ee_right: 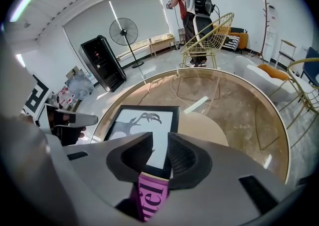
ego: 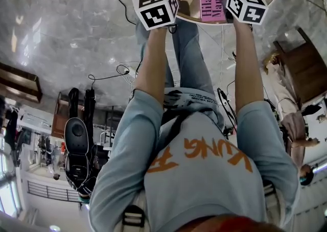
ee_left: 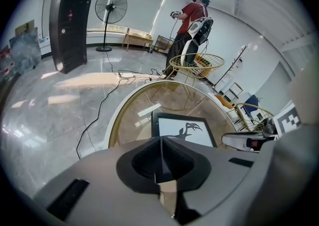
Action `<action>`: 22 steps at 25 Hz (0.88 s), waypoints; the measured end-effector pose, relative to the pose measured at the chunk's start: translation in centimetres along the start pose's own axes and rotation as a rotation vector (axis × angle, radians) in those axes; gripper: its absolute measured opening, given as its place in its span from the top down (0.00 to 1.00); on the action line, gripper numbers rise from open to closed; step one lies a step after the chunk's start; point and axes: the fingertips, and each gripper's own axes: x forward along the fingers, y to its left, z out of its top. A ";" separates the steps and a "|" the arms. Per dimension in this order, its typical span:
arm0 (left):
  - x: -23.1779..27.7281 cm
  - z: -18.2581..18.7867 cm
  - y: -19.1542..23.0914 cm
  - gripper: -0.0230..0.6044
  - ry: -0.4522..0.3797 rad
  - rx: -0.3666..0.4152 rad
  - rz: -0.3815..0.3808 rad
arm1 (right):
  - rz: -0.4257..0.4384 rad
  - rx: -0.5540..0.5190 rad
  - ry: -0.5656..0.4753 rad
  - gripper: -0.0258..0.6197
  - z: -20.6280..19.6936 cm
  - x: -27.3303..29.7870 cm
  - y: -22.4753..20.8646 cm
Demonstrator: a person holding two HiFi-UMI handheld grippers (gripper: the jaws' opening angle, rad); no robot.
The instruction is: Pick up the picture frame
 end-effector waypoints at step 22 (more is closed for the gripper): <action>4.8 -3.0 0.7 0.79 0.126 -0.007 0.001 | -0.038 -0.025 0.156 0.82 -0.9 4.4 -2.7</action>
